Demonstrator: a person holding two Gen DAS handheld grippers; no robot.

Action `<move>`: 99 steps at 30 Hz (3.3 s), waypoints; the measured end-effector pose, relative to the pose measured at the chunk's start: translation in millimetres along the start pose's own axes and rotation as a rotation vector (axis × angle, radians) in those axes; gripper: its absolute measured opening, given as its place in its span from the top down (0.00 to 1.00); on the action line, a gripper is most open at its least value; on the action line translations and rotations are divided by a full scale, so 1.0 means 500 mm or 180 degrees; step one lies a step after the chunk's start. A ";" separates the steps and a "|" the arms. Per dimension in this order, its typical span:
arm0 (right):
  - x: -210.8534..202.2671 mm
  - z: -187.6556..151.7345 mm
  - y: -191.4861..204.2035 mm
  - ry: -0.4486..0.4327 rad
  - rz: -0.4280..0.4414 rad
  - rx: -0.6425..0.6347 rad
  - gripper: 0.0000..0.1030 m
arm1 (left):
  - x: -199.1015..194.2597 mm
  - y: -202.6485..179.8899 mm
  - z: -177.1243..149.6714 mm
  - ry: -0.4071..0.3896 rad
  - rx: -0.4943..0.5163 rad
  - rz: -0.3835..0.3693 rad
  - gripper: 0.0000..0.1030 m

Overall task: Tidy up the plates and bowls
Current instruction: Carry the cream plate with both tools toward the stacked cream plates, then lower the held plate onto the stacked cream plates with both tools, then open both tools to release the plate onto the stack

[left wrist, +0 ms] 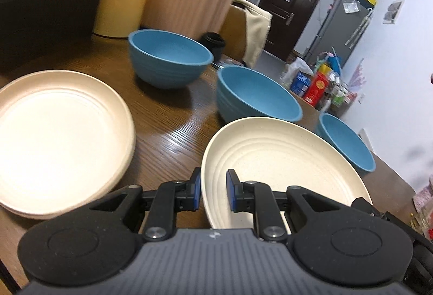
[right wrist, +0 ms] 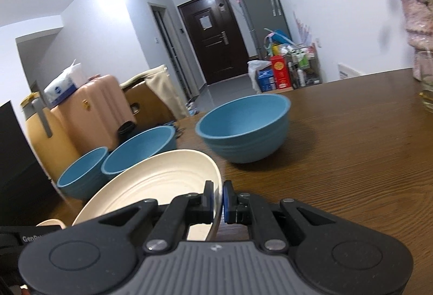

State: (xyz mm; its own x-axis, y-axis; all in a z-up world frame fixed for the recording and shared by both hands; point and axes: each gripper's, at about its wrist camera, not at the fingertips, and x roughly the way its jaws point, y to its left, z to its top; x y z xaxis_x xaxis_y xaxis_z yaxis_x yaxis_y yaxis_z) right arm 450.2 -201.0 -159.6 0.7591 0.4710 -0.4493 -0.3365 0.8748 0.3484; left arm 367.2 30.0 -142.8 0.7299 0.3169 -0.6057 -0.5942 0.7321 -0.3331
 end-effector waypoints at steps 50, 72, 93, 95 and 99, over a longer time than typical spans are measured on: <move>0.091 -0.110 0.376 0.0454 0.0800 -0.0377 0.93 | -0.082 0.338 0.117 -0.0331 -0.0398 0.0864 0.82; 0.102 -0.152 0.446 0.0734 0.0597 -0.1062 0.90 | -0.067 0.360 0.114 -0.0078 0.0139 0.1088 0.81; 0.110 -0.140 0.478 0.1018 0.0525 -0.1306 0.88 | -0.060 0.357 0.168 0.0430 0.0100 0.0812 0.35; 0.110 -0.140 0.481 0.1030 0.0504 -0.1307 0.89 | -0.067 0.357 0.178 0.0430 0.0111 0.0839 0.24; 0.109 -0.142 0.490 0.1049 0.0450 -0.1338 0.90 | -0.087 0.359 0.203 0.0358 0.0167 0.0919 0.14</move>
State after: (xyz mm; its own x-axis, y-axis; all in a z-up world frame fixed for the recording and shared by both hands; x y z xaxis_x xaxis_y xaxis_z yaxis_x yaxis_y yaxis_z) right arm 369.6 47.0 -157.0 0.4986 0.5385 -0.6793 -0.6671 0.7387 0.0960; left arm 263.2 208.8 -103.2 0.4900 0.4496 -0.7468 -0.7510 0.6527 -0.0997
